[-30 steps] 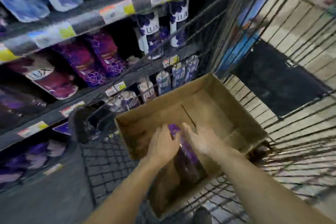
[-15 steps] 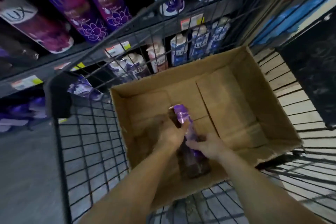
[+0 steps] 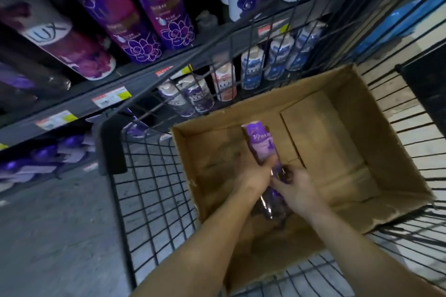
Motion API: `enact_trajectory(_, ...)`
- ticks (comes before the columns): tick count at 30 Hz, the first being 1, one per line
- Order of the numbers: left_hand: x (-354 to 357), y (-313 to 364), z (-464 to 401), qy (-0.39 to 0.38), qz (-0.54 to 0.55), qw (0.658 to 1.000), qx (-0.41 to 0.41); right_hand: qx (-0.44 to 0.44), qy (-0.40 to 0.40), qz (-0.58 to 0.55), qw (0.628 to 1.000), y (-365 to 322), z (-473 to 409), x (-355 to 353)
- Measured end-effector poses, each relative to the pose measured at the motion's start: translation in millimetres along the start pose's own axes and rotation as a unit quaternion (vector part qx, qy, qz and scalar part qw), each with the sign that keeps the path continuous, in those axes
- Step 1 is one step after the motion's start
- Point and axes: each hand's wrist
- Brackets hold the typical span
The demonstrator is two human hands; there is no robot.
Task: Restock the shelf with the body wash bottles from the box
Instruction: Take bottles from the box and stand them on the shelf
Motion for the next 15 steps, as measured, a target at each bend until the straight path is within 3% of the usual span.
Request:
enact_trajectory(4, -33, 20, -8, 0.049, -0.013, 0.997, 0.055, -0.061, 0.069, -0.014, 0.996, -32, 2, 12)
enact_trajectory(10, -66, 25, 21, 0.036, 0.013, 0.993, 0.112, -0.081, 0.123, 0.023, 0.989, -66, 45, 20)
enact_trajectory(15, -104, 34, 50, 0.069, 0.053, 0.976, 0.199, -0.203, 0.187, 0.016, 0.961, -92, 79, 33)
Point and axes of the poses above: each hand's wrist, its own z-axis away from the middle knuckle, its own x-axis out of the palm, y = z × x, and after that the axes turned 14 degrees about -z, right-handed
